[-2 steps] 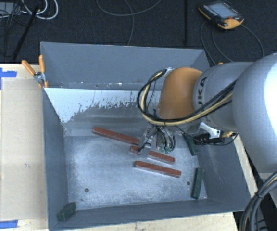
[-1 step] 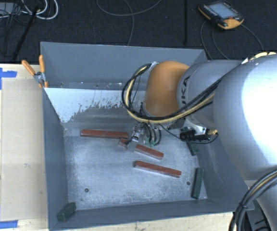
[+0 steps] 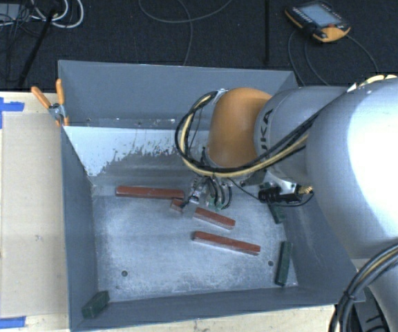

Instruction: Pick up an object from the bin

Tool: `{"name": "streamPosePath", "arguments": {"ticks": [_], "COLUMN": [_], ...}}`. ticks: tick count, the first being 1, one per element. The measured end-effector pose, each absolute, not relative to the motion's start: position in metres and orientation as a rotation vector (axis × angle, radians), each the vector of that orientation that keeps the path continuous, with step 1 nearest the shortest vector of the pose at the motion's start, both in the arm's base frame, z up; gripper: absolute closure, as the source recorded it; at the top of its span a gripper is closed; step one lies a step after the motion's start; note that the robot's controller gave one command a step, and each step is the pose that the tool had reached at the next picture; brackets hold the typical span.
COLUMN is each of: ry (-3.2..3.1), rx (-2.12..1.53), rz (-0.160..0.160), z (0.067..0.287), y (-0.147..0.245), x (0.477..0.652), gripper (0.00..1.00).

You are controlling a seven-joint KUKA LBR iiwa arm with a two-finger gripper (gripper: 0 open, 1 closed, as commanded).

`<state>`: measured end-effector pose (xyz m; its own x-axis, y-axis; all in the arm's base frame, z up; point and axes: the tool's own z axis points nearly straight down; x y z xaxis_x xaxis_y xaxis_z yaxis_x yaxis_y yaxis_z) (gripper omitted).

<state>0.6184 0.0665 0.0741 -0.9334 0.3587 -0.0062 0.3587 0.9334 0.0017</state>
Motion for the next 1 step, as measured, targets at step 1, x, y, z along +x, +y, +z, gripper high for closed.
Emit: {"name": "streamPosePath", "arguments": {"ticks": [1], "ry": [3.087], "rx": [0.518], "rz": [0.011], "z": [0.0743], "y": [0.0435], "x": [0.6056], "gripper": [1.0]}}
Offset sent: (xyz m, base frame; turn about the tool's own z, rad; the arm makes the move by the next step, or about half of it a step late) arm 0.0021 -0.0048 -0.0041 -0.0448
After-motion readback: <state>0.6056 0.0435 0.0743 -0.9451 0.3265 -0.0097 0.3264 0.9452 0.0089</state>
